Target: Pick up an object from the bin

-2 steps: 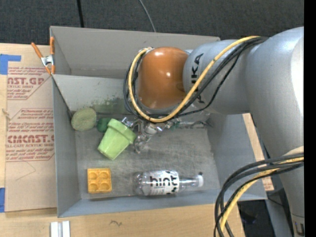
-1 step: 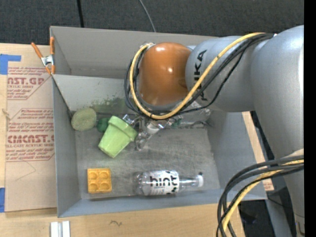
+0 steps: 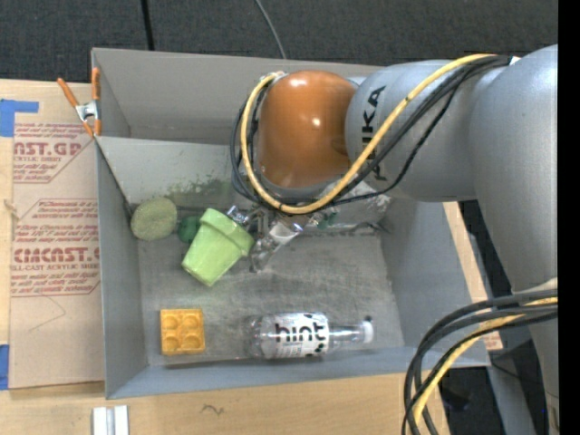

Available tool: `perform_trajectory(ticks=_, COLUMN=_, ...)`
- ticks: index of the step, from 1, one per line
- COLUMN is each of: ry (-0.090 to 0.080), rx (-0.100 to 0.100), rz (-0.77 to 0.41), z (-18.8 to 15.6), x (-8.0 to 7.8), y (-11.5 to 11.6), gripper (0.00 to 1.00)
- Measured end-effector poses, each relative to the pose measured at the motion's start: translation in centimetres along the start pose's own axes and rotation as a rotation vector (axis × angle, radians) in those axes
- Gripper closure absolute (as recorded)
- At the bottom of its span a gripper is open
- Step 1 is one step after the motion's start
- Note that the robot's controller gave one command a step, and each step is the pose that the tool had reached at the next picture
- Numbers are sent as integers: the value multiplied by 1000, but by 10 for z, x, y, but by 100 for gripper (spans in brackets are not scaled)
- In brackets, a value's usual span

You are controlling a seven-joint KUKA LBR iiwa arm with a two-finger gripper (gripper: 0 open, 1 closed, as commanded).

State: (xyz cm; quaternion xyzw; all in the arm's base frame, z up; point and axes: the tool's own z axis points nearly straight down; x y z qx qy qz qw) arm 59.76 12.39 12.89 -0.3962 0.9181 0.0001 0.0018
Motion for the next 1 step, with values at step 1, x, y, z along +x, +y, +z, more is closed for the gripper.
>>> perform_trajectory(ticks=1, ry=1, rx=-2, rz=2, z=8, x=-1, y=1, gripper=100)
